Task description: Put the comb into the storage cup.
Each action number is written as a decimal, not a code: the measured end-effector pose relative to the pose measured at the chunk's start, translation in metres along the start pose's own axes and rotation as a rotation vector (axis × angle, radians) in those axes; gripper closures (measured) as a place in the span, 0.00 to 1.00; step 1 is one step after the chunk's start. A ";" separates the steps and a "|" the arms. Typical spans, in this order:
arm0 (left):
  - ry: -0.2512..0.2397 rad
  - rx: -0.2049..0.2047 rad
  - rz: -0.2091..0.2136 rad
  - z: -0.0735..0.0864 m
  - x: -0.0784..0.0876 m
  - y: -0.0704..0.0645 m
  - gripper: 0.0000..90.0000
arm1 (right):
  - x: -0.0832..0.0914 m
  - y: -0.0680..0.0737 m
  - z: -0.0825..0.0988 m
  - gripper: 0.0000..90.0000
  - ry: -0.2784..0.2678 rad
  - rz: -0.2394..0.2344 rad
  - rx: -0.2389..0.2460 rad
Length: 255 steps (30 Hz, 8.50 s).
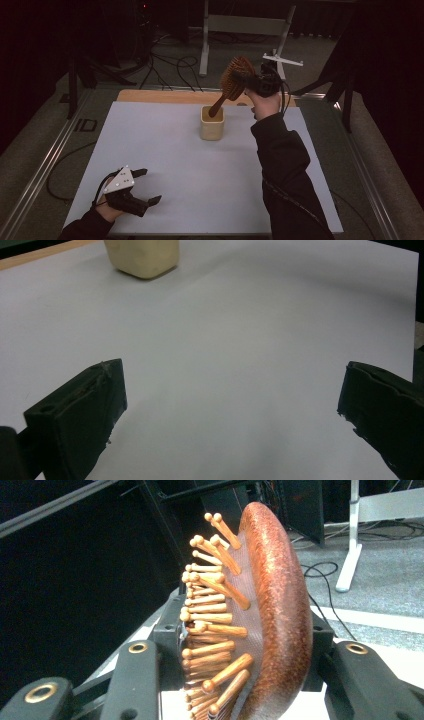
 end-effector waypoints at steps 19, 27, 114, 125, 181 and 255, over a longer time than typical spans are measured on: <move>0.004 -0.003 0.007 0.000 0.000 0.000 0.00 | -0.025 0.000 0.022 0.57 0.058 -0.005 -0.008; 0.003 -0.002 0.010 0.000 0.000 0.000 0.00 | -0.031 0.000 0.028 0.57 0.079 -0.006 -0.014; 0.017 -0.007 0.008 0.002 -0.003 0.000 0.00 | -0.040 -0.018 0.077 0.10 0.162 -0.055 0.067; 0.016 -0.006 0.009 0.002 -0.004 0.000 0.00 | -0.033 -0.019 0.081 0.10 0.165 -0.072 0.091; 0.019 -0.009 0.008 0.002 -0.003 0.000 0.00 | 0.032 -0.006 0.190 0.10 0.197 -0.208 0.189; 0.018 -0.008 -0.001 0.003 -0.002 0.000 0.00 | 0.141 0.007 0.268 0.10 0.177 -0.116 0.226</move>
Point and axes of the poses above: each handheld gripper's, and its own axes: x roughly backward along the jaws, z roughly out of its underside, y roughly to its left, the point moved 3 cm from there along -x, roughly forward along the jaws, and after that the axes turned 15 degrees about x, right-handed, at the moved point
